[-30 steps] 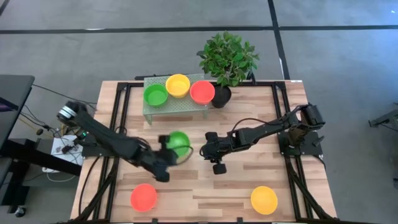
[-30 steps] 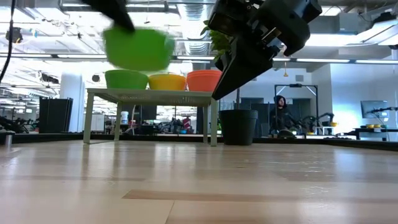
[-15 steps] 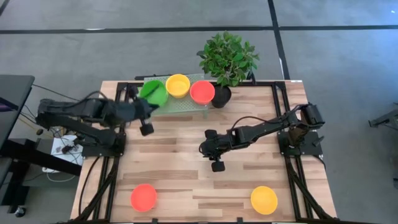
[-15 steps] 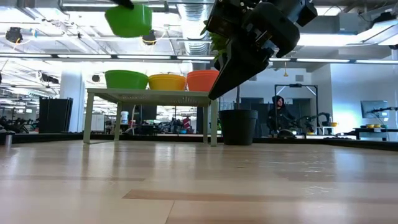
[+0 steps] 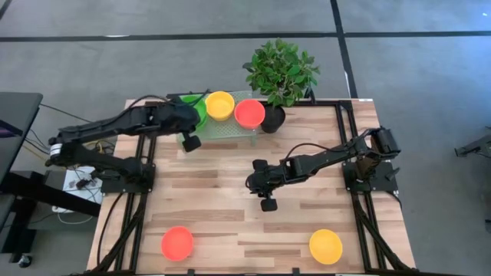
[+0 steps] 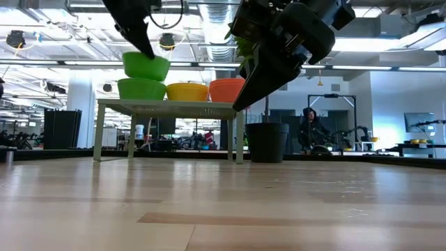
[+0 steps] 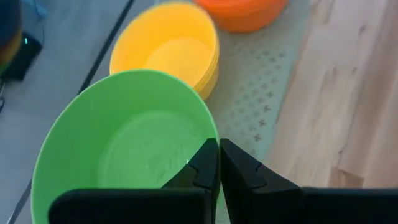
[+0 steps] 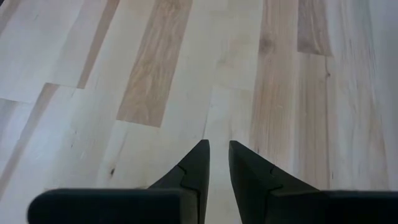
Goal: Pick & Place Mini bowls
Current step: Stack the green bowl on top of the green bowl on the shelf, then stack the yellow bowl on top of the yellow bowl on the shelf
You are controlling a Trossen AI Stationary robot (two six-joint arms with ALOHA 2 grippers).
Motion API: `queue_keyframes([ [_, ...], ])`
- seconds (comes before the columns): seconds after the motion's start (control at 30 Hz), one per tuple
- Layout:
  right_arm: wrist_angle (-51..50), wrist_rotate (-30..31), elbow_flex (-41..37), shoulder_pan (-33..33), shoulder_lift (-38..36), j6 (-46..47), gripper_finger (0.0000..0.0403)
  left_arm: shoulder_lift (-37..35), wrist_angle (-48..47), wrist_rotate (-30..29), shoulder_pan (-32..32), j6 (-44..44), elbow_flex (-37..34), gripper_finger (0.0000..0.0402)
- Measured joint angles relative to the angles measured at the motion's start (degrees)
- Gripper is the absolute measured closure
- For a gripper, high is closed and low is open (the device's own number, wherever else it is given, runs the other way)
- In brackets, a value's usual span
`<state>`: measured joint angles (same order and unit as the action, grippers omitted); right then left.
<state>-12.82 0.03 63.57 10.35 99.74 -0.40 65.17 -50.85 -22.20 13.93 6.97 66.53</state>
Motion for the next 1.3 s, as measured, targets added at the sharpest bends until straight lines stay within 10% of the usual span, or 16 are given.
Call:
queue_keyframes([
  [0.97,0.0,0.0,0.0,0.5,0.0,0.0,0.0346,-0.3,3.7,0.0,2.6,-8.2,-5.7,0.0392],
  [1.3,0.0,0.0,0.0,0.5,0.0,0.0,0.0346,0.2,3.8,0.0,2.6,-10.3,-5.7,0.0330],
])
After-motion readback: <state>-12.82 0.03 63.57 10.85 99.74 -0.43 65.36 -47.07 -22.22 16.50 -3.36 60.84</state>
